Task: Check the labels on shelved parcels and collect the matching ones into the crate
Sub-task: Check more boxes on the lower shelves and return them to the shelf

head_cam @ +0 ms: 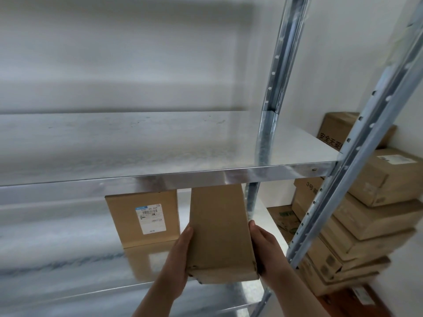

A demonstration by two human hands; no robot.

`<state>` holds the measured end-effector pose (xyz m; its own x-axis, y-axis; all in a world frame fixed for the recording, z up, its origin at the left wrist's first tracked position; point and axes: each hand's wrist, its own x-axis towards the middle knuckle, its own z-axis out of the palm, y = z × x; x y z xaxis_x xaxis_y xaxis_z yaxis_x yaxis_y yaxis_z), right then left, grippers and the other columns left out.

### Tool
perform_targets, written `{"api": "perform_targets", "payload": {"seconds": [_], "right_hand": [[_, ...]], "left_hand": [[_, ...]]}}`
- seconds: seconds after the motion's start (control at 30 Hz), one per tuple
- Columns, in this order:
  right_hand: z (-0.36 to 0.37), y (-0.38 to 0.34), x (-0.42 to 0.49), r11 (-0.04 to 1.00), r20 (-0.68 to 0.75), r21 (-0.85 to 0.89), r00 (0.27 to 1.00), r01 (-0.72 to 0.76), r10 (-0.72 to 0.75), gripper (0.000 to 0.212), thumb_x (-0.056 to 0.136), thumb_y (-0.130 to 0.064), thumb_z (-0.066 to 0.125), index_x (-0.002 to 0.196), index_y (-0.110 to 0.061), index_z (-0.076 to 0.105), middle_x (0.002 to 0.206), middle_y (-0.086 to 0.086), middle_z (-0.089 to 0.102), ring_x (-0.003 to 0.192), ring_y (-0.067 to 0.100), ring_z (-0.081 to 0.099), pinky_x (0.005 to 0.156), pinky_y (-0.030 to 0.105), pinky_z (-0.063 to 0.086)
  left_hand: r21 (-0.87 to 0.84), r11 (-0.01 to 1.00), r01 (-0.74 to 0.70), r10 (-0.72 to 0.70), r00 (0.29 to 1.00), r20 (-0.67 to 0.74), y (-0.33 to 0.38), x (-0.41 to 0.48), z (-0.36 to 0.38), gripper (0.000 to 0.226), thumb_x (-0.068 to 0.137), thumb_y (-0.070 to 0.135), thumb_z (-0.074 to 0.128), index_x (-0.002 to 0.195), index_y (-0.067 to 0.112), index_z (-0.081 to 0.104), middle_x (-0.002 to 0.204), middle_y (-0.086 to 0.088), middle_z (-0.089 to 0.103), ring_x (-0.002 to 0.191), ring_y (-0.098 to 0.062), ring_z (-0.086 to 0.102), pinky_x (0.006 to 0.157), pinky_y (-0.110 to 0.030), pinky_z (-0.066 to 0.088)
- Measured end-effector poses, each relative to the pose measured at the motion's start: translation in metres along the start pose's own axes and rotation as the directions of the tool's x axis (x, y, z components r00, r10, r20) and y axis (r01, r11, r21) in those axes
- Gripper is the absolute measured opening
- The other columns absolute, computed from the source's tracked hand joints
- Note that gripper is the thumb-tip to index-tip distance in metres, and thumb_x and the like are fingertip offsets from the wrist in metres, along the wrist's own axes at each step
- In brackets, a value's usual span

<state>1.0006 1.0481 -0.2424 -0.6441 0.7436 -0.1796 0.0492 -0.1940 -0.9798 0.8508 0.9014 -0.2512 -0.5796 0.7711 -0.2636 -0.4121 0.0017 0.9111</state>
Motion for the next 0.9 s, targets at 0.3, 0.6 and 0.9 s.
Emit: {"api": "perform_targets", "payload": {"seconds": [0.3, 0.6, 0.9], "right_hand": [[0.0, 0.005, -0.003, 0.989, -0.008, 0.14, 0.999, 0.047, -0.046, 0.035, 0.111, -0.019, 0.046, 0.111, -0.023, 0.081, 0.113, 0.014, 0.078, 0.103, 0.033, 0.076, 0.084, 0.042, 0.063], [-0.004, 0.012, 0.0, 0.956, 0.182, 0.293, 0.982, -0.01, -0.045, 0.05, 0.102, -0.046, 0.057, 0.15, -0.053, 0.047, 0.15, -0.005, 0.061, 0.138, 0.032, 0.059, 0.112, 0.064, 0.048], [-0.005, 0.019, -0.003, 0.949, 0.157, 0.306, 0.987, -0.072, 0.024, 0.072, 0.093, -0.057, 0.072, 0.155, -0.03, 0.047, 0.152, 0.008, 0.059, 0.135, 0.037, 0.061, 0.113, 0.066, 0.045]], "left_hand": [[0.168, 0.984, -0.061, 0.078, 0.993, -0.094, -0.012, 0.007, 0.0, 0.027, 0.101, 0.001, 0.057, 0.123, 0.013, 0.067, 0.079, -0.007, 0.077, 0.061, -0.02, 0.065, 0.057, -0.033, 0.053], [-0.091, 0.995, -0.039, 0.05, 0.99, 0.129, 0.005, -0.02, 0.015, 0.07, 0.092, 0.057, 0.031, 0.13, 0.009, 0.065, 0.123, -0.018, 0.074, 0.111, -0.032, 0.073, 0.083, -0.037, 0.062], [-0.066, 0.993, -0.097, 0.107, 0.981, 0.16, 0.006, -0.026, 0.014, 0.068, 0.093, 0.059, 0.044, 0.133, 0.008, 0.064, 0.124, -0.02, 0.073, 0.113, -0.035, 0.072, 0.085, -0.039, 0.061]]}}
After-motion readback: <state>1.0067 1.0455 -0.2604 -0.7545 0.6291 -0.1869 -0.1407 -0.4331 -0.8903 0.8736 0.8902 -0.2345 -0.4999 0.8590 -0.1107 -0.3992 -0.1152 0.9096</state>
